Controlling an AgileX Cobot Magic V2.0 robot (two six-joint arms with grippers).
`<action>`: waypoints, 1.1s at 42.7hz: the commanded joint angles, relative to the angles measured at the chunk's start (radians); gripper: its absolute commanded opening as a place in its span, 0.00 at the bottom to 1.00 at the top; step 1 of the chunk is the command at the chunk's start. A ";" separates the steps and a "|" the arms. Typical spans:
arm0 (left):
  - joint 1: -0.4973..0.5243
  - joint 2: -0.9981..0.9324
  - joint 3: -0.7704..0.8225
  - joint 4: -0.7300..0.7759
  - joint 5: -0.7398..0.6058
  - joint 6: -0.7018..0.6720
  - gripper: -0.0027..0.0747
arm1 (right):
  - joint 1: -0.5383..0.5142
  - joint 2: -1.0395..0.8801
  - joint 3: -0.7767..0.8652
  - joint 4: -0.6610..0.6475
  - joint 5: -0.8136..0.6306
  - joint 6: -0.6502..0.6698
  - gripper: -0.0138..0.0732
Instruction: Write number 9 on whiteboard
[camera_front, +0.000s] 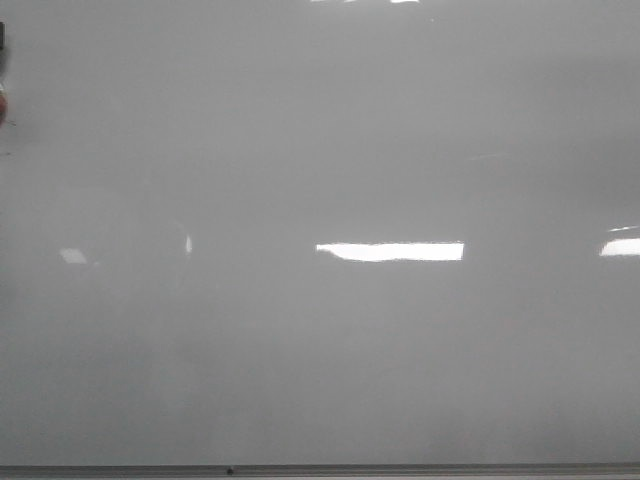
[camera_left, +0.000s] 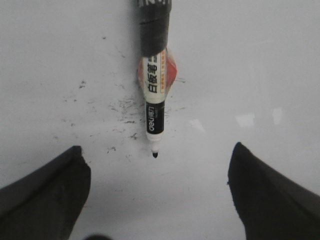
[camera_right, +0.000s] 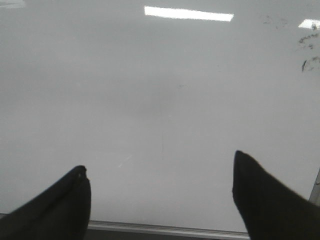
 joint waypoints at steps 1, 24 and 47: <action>-0.001 0.048 -0.050 0.015 -0.110 0.000 0.75 | -0.001 0.010 -0.035 0.004 -0.072 -0.010 0.85; -0.001 0.232 -0.054 0.019 -0.314 0.000 0.75 | -0.001 0.010 -0.035 0.004 -0.070 -0.010 0.85; -0.001 0.251 -0.054 0.019 -0.342 0.000 0.32 | -0.001 0.010 -0.035 0.004 -0.070 -0.010 0.85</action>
